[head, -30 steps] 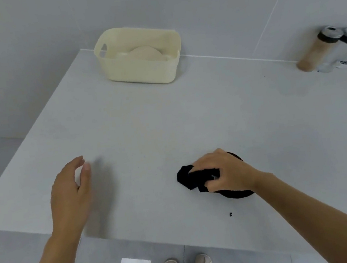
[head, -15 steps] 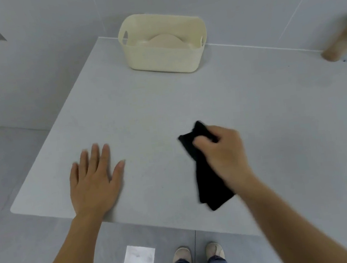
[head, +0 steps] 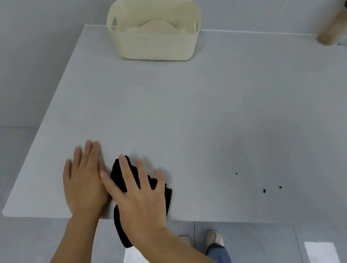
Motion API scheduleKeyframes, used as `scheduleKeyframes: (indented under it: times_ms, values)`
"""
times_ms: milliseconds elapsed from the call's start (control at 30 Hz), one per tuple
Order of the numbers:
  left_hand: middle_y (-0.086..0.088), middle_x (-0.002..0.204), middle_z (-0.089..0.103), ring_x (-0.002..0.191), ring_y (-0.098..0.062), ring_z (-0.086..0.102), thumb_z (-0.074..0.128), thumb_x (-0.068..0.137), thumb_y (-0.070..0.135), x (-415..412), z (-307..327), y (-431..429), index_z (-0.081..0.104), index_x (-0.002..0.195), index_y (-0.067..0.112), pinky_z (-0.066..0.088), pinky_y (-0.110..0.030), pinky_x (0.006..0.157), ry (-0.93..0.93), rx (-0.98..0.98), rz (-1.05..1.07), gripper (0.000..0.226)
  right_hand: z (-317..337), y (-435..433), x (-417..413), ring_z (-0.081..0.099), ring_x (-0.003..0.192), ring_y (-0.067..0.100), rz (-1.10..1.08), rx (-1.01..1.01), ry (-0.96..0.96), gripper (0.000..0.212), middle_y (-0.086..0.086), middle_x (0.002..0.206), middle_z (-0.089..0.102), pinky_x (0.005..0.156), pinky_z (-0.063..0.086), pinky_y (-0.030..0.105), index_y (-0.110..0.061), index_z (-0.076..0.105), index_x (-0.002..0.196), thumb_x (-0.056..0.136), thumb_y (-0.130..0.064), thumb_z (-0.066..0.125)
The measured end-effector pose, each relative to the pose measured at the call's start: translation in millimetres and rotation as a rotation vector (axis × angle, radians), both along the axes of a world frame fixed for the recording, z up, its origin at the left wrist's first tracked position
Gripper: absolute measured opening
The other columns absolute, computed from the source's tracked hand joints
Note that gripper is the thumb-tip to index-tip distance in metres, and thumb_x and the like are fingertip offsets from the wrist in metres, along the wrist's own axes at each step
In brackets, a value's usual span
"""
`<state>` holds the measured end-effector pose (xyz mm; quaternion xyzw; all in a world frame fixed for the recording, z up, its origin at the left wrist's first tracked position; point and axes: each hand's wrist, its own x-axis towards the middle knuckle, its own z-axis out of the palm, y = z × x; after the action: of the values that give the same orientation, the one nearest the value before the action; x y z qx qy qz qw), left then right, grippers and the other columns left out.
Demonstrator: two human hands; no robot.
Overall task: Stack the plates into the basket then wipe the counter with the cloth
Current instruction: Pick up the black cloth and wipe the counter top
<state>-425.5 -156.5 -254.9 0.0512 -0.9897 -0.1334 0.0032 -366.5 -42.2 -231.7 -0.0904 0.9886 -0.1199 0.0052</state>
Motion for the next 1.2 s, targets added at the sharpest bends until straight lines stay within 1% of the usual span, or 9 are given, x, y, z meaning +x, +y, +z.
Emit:
scheduleKeyframes:
  times_ms: [67,133,267,400,567,700,933,1067,1200]
  values:
    - [0.001,0.155,0.021,0.144,-0.016,0.012,0.028,0.096,0.022,-1,1,4,0.024,0.145,0.019,0.007,-0.037,0.117,0.018,0.032,0.043,0.049,-5,9,4,0.052,0.122,0.021,-0.015,-0.029,0.044,0.05,0.0,0.139,0.051,0.091,0.048,0.044,-0.034,0.051,0.123,0.075,-0.022,0.05]
    - [0.001,0.154,0.024,0.143,-0.017,0.014,0.025,0.097,0.023,-2,0,6,0.027,0.144,0.019,0.008,-0.038,0.117,0.036,0.05,0.061,0.047,-7,22,5,0.054,0.119,0.019,-0.048,-0.056,0.08,0.042,0.0,0.136,0.054,0.09,0.048,0.041,-0.031,0.056,0.117,0.078,-0.018,0.045]
    - [-0.001,0.154,0.025,0.143,-0.019,0.016,0.023,0.098,0.028,-1,0,5,0.028,0.143,0.018,0.009,-0.04,0.116,0.035,0.035,0.046,0.047,-8,56,9,0.057,0.116,0.02,-0.085,-0.044,0.143,0.038,0.002,0.132,0.058,0.089,0.049,0.036,-0.029,0.061,0.111,0.076,-0.017,0.053]
    - [-0.003,0.154,0.024,0.143,-0.021,0.015,0.016,0.091,0.041,-1,1,7,0.027,0.144,0.016,0.008,-0.041,0.116,0.016,0.007,0.043,0.059,-6,96,13,0.057,0.117,0.023,-0.157,-0.028,0.151,0.04,0.007,0.131,0.059,0.09,0.051,0.037,-0.026,0.063,0.111,0.073,-0.015,0.064]
    - [-0.006,0.153,0.027,0.143,-0.023,0.017,0.017,0.09,0.044,2,6,20,0.03,0.143,0.013,0.01,-0.042,0.116,0.026,0.019,0.076,0.063,-6,153,19,0.059,0.114,0.029,-0.253,0.024,0.226,0.036,0.014,0.128,0.059,0.089,0.052,0.041,-0.021,0.066,0.11,0.078,-0.014,0.052]
    - [-0.006,0.154,0.024,0.144,-0.023,0.014,0.015,0.088,0.05,4,15,53,0.025,0.145,0.014,0.008,-0.04,0.117,-0.003,0.022,0.011,0.069,-8,193,23,0.06,0.113,0.032,-0.306,0.053,0.284,0.039,0.018,0.127,0.059,0.089,0.052,0.046,-0.018,0.067,0.111,0.08,-0.015,0.042]
    - [-0.003,0.154,0.024,0.144,-0.019,0.012,0.015,0.087,0.058,12,25,150,0.024,0.145,0.018,0.008,-0.037,0.117,0.009,-0.014,-0.19,0.071,-12,257,32,0.06,0.112,0.034,-0.364,0.098,0.371,0.039,0.02,0.125,0.06,0.09,0.052,0.048,-0.015,0.068,0.109,0.081,-0.013,0.041]
    - [-0.004,0.152,0.028,0.143,-0.022,0.018,0.01,0.085,0.059,27,25,208,0.026,0.144,0.018,0.009,-0.036,0.116,0.02,-0.033,-0.311,0.074,-10,303,43,0.059,0.112,0.037,-0.41,0.086,0.368,0.038,0.022,0.124,0.06,0.089,0.051,0.049,-0.013,0.068,0.108,0.081,-0.013,0.042]
    - [-0.003,0.15,0.032,0.141,-0.024,0.023,0.017,0.089,0.058,42,22,263,0.03,0.143,0.02,0.01,-0.038,0.115,0.021,-0.039,-0.408,0.068,-7,348,55,0.059,0.111,0.039,-0.443,0.063,0.338,0.039,0.023,0.126,0.057,0.087,0.051,0.049,-0.01,0.067,0.11,0.081,-0.014,0.04]
